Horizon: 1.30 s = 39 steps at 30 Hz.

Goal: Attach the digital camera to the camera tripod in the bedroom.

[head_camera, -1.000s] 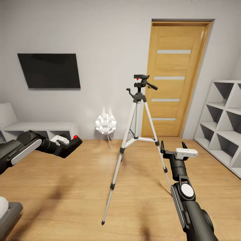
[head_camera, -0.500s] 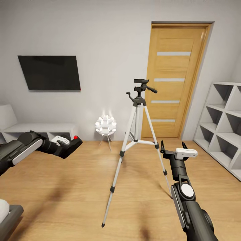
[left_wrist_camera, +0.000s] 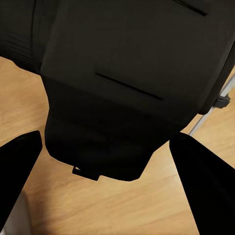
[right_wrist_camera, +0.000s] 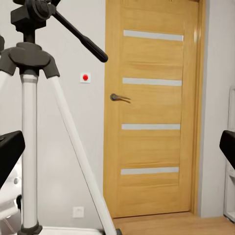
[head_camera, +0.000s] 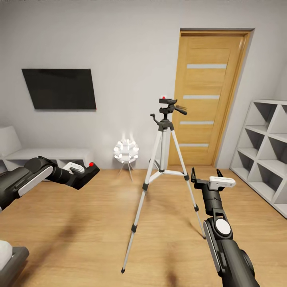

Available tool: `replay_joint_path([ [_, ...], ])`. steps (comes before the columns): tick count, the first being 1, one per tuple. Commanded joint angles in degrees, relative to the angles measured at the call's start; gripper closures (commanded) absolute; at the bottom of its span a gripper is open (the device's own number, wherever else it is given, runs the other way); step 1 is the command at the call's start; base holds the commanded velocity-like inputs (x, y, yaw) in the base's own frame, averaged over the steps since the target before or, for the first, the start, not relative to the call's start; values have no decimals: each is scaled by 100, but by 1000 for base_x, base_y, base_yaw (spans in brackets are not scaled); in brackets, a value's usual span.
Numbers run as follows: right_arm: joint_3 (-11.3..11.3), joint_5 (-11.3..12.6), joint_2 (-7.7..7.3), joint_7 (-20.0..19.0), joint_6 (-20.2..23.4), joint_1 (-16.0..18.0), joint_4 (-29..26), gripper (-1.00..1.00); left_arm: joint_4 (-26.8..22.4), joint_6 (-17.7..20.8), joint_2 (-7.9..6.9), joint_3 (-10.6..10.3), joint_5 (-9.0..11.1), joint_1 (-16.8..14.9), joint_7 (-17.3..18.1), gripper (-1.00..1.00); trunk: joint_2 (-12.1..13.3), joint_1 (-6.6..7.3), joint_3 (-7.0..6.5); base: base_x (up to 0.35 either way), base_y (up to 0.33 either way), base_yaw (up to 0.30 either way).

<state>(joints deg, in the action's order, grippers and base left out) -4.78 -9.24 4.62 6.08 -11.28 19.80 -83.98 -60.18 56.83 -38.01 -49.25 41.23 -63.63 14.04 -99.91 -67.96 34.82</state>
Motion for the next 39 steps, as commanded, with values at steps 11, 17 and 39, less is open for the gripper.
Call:
replay_joint_path([
  [11,-5,-60,4,25,-6,2,84,-100,2,0,-13,-12,-54,-10,55,100,439,243,-192,0,0,0],
  [17,-5,-60,4,25,-6,6,97,-100,6,2,-9,-8,-54,-9,55,100,680,374,-299,0,0,0],
  [39,-5,-60,4,25,-10,3,95,-100,-215,12,-30,13,-55,-9,46,100,1562,858,-694,0,0,0],
])
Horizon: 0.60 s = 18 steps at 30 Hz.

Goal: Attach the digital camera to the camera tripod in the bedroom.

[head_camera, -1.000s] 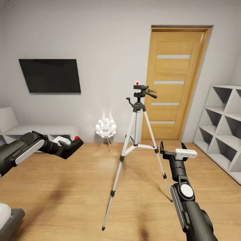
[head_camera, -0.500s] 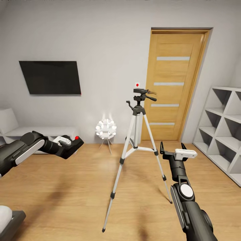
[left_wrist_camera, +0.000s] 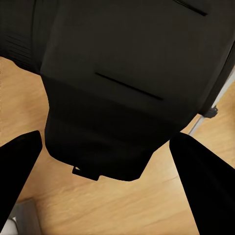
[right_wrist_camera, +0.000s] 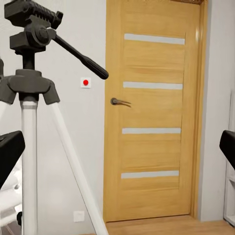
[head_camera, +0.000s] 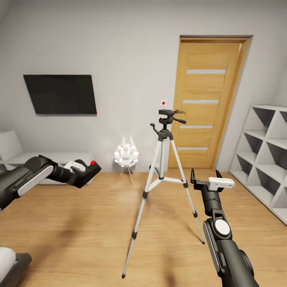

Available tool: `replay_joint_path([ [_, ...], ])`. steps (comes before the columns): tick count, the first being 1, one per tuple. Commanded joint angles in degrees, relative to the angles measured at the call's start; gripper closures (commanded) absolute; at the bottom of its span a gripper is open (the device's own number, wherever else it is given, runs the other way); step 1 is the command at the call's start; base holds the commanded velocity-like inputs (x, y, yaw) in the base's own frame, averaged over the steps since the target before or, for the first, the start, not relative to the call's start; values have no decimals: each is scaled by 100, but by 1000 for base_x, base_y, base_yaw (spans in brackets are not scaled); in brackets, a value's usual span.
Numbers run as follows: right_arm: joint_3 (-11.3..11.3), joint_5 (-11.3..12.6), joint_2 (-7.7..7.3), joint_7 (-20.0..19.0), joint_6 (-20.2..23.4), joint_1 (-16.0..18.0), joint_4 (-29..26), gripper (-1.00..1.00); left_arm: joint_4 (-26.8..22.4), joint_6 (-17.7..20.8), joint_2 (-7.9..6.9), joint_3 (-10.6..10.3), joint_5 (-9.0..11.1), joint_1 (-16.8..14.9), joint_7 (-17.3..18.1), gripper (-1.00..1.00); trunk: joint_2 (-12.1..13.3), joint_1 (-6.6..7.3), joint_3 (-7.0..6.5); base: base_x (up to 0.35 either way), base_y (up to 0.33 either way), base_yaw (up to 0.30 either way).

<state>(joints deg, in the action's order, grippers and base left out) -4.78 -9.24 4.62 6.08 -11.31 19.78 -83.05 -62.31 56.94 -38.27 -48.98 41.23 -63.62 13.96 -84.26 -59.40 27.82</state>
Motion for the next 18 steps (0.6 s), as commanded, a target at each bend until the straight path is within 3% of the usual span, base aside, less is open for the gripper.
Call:
replay_joint_path([
  [1,-5,-60,4,25,-5,2,0,-100,3,1,-5,-14,-54,-10,55,100,38,23,-12,0,0,0],
  [9,-5,-60,4,25,-19,4,210,-100,106,-41,-95,-62,-19,-10,75,100,359,198,-155,0,0,0],
  [12,-5,-60,4,25,-37,5,401,-100,247,-311,-123,-177,2,-10,79,100,479,264,-209,0,0,0],
  [13,-5,-60,4,25,-43,2,484,-100,393,-725,-132,-456,36,-10,76,100,519,286,-227,0,0,0],
  [15,-5,-60,4,25,-52,-140,525,-100,505,-1117,-140,-853,153,-10,74,100,599,330,-263,0,0,0],
  [17,-5,-60,-1,14,-144,-444,541,-100,557,-1416,-187,-1196,437,-10,72,100,680,374,-299,0,0,0],
  [18,-5,-60,-1,11,-316,-649,557,-100,576,-1625,-245,-1413,724,-10,68,100,720,396,-317,0,0,0],
])
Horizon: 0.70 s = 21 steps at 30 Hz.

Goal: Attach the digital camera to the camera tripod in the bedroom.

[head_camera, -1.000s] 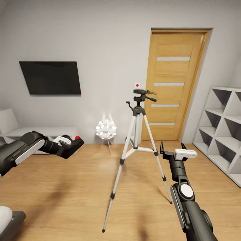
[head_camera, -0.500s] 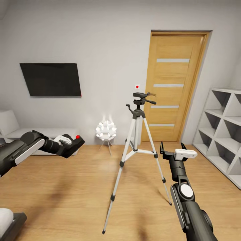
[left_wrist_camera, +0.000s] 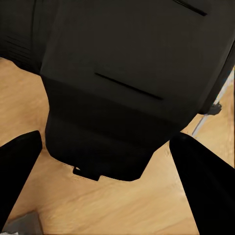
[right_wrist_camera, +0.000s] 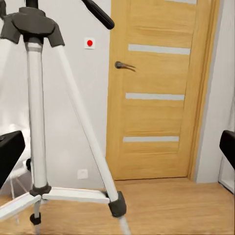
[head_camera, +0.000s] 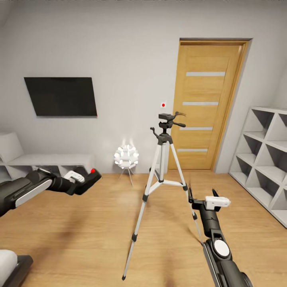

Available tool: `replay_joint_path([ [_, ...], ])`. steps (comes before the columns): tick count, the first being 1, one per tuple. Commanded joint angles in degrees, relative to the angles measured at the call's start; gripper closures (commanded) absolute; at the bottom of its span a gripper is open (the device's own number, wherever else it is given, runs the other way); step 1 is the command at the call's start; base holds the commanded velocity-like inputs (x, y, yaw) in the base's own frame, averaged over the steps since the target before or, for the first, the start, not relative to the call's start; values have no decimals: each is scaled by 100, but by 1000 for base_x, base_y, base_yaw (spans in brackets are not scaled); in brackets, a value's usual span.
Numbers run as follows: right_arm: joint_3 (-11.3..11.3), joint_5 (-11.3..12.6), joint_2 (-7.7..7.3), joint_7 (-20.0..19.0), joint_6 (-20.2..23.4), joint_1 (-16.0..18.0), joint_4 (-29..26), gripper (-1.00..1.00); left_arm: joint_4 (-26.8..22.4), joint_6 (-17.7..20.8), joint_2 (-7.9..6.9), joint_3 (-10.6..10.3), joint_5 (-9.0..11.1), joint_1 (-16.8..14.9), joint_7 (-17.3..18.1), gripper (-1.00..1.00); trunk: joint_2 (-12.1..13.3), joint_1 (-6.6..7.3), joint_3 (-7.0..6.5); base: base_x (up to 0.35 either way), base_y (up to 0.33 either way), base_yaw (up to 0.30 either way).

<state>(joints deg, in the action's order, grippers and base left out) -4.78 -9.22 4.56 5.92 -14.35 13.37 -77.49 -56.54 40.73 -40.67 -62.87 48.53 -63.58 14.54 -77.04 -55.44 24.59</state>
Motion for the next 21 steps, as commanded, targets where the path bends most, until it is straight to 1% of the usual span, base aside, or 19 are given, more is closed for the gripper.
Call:
replay_joint_path([
  [1,-5,-65,6,25,-152,-129,50,-100,8,-170,-36,-186,184,-14,8,100,38,23,-13,0,0,0],
  [2,-5,-71,6,26,-293,-243,141,-100,32,-365,-57,-377,352,-14,3,100,78,45,-31,0,0,0],
  [3,-5,-72,5,27,-362,-293,197,-100,51,-475,-66,-482,427,-14,-5,100,118,67,-49,0,0,0],
  [4,-5,-77,5,29,-496,-375,317,-100,96,-710,-78,-708,565,-14,-48,100,158,89,-67,0,0,0],
  [5,-5,-82,4,30,-675,-450,522,-100,165,-1061,-88,-1079,758,-14,-173,100,198,111,-85,0,0,0],
  [6,-5,-85,3,28,-768,-478,666,-100,187,-1168,-91,-1209,827,-14,-231,100,238,132,-103,0,0,0],
  [7,-9,-86,2,26,-847,-503,831,-100,239,-1452,-99,-1593,1084,-14,-433,100,278,154,-121,0,0,0],
  [8,-10,-87,0,25,-887,-515,927,-100,252,-1538,-101,-1715,1190,-14,-503,100,318,176,-139,0,0,0],
  [9,-12,-91,-9,20,-1032,-543,1273,-100,276,-1790,-103,-2073,1557,-14,-721,100,358,198,-157,0,0,0],
  [10,-14,-93,-18,18,-1193,-556,1526,-100,283,-1975,-100,-2315,1823,-14,-886,100,399,220,-175,0,0,0],
  [12,-19,-101,-33,17,-1666,-571,2039,-100,269,-2416,-73,-2776,2345,-14,-1274,100,479,264,-210,0,0,0],
  [14,-21,-107,-39,21,-2185,-577,2524,-100,257,-2857,40,-3240,2763,-14,-1741,100,559,308,-246,0,0,0],
  [15,-22,-109,-40,21,-2297,-578,2632,-100,256,-2952,79,-3365,2849,-14,-1868,100,599,330,-264,0,0,0],
  [16,-22,-111,-43,22,-2481,-579,2815,-100,248,-3119,154,-3618,3001,-14,-2126,100,639,352,-282,0,0,0],
  [17,-23,-113,-47,22,-2647,-580,3003,-100,226,-3340,269,-3984,3204,-14,-2512,100,679,374,-300,0,0,0],
  [18,-23,-112,-49,23,-2709,-580,3087,-100,197,-3501,351,-4208,3347,-14,-2753,100,719,396,-318,0,0,0],
  [19,-27,-109,-49,23,-2763,-581,3177,-100,139,-3797,445,-4504,3613,-14,-3071,100,760,418,-336,0,0,0],
  [20,-28,-109,-50,23,-2774,-581,3198,-100,117,-3910,468,-4598,3714,-14,-3158,100,800,440,-354,0,0,0],
  [21,-28,-108,-50,23,-2790,-581,3229,-100,66,-4141,501,-4788,3934,-14,-3303,100,840,462,-372,0,0,0],
])
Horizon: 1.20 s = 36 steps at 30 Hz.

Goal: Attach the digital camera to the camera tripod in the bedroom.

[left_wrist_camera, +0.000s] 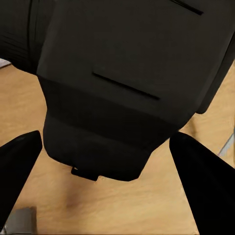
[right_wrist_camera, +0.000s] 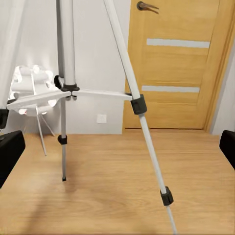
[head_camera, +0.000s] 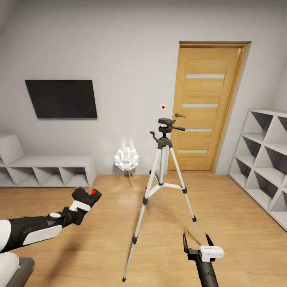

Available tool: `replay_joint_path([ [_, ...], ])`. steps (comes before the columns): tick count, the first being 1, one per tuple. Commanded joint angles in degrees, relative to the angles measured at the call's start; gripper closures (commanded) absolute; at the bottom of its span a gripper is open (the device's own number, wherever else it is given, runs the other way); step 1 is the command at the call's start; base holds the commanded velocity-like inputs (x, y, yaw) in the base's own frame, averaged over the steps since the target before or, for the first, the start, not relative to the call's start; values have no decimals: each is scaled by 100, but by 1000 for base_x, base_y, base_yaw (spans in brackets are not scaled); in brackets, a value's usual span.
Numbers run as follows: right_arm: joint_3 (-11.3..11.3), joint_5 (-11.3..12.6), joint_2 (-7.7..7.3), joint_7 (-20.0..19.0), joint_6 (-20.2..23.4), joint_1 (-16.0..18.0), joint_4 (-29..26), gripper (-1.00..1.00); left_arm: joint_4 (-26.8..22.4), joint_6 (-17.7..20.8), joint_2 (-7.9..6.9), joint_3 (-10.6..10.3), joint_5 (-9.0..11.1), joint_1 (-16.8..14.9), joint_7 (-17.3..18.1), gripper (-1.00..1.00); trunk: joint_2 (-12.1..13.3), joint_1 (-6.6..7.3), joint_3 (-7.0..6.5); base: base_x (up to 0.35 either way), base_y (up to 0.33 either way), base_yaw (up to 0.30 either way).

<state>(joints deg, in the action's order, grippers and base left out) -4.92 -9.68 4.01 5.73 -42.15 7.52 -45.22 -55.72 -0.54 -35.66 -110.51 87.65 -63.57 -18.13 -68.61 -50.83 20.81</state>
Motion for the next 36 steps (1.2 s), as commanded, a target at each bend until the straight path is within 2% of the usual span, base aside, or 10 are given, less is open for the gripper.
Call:
replay_joint_path([
  [1,-12,-60,6,44,-21,4,25,-100,-76,-232,28,-217,245,-15,-140,100,37,22,-12,0,0,0],
  [5,-16,-60,4,49,-35,4,172,-100,-299,-1022,122,-788,819,-15,-362,100,197,110,-83,0,0,0],
  [6,-17,-60,4,50,-36,4,196,-100,-329,-1168,132,-867,866,-15,-407,100,237,132,-101,0,0,0],
  [8,-17,-60,5,51,-40,4,259,-100,-497,-1815,162,-1263,981,-15,-665,100,317,176,-137,0,0,0],
  [9,-22,-61,4,51,-39,4,289,-100,-794,-2425,178,-1728,1028,-15,-1072,100,358,198,-155,0,0,0],
  [13,-30,-61,4,51,-45,4,305,-100,-1478,-3262,182,-2200,1055,-13,-1935,100,518,286,-227,0,0,0],
  [16,-34,-58,3,53,-47,4,308,-100,-1907,-3697,182,-2306,1056,46,-2569,100,638,352,-281,0,0,0],
  [19,-37,-60,-1,58,-48,4,316,-100,-2147,-3850,182,-2337,1053,190,-2850,100,759,418,-335,0,0,0],
  [24,-56,-61,-10,60,-43,4,398,-100,-2179,-3888,182,-2343,1061,355,-2916,100,959,528,-425,0,0,0],
  [36,-76,-61,-6,51,-19,4,607,-100,-1961,-3892,182,-2344,1062,381,-2933,100,1440,791,-640,0,0,0],
])
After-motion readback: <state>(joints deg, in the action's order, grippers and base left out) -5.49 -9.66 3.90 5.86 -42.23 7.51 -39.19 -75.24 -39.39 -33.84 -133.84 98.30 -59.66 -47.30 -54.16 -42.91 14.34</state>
